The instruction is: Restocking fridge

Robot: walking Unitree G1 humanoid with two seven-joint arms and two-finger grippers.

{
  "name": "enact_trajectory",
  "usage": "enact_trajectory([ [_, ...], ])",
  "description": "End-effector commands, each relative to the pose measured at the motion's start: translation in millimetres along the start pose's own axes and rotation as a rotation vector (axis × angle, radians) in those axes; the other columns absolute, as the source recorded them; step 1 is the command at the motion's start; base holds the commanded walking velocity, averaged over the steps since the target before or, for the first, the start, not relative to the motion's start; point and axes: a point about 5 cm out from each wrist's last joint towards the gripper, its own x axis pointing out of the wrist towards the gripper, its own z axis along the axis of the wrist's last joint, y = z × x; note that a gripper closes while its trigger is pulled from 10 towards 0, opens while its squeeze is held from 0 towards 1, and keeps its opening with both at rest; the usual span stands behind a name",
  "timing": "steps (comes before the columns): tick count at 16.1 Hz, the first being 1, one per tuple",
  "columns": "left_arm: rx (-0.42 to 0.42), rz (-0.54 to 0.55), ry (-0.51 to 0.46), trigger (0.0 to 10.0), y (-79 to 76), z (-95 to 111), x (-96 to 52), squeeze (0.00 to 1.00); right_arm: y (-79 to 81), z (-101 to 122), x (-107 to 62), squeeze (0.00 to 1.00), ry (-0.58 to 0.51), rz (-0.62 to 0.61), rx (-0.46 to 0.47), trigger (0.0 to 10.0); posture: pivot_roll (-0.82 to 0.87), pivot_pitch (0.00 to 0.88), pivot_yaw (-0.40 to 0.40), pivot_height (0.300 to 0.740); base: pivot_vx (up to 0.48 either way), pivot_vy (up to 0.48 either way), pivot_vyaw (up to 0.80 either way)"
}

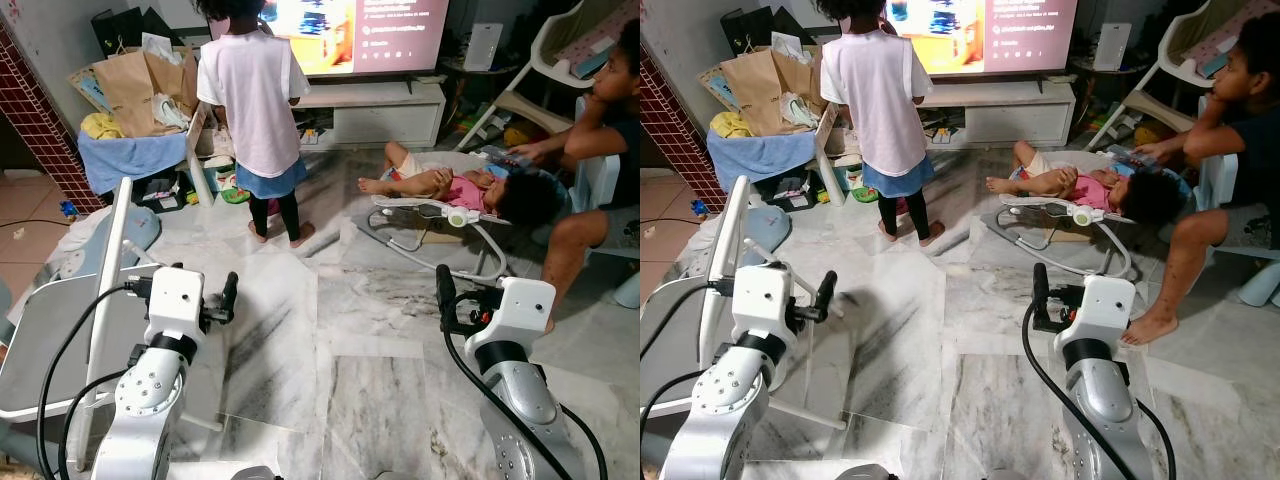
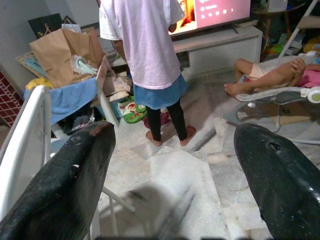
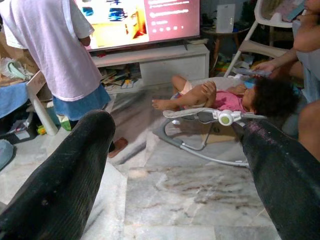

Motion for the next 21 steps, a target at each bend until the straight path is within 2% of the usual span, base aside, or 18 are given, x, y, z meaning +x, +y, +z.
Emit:
enact_trajectory([
  [1,0.002,0.004,-0.007,10.0,-0.2,3,0.6,0.0,-0.5,11,3.9,0.0,-0.033,0.019,-0.01,10.0,-0.04,0.0,0.062,0.74,0.0,0.0,0.0],
  [5,0.003,0.007,-0.015,10.0,-0.4,7,1.3,0.0,0.0,20,15.8,0.0,-0.06,0.037,-0.023,10.0,-0.02,0.0,0.049,0.74,-0.063,0.0,0.0],
  [8,0.004,0.008,-0.014,10.0,-0.3,8,0.4,0.0,2.9,13,12.2,0.0,-0.032,0.059,-0.025,10.0,-0.02,0.0,0.041,0.74,-0.276,0.0,0.0],
  [21,0.001,-0.002,-0.008,10.0,-2.5,8,5.4,0.0,1.0,15,16.8,0.0,-0.035,0.05,-0.018,10.0,-0.03,0.0,0.037,0.74,-0.316,0.0,0.0],
])
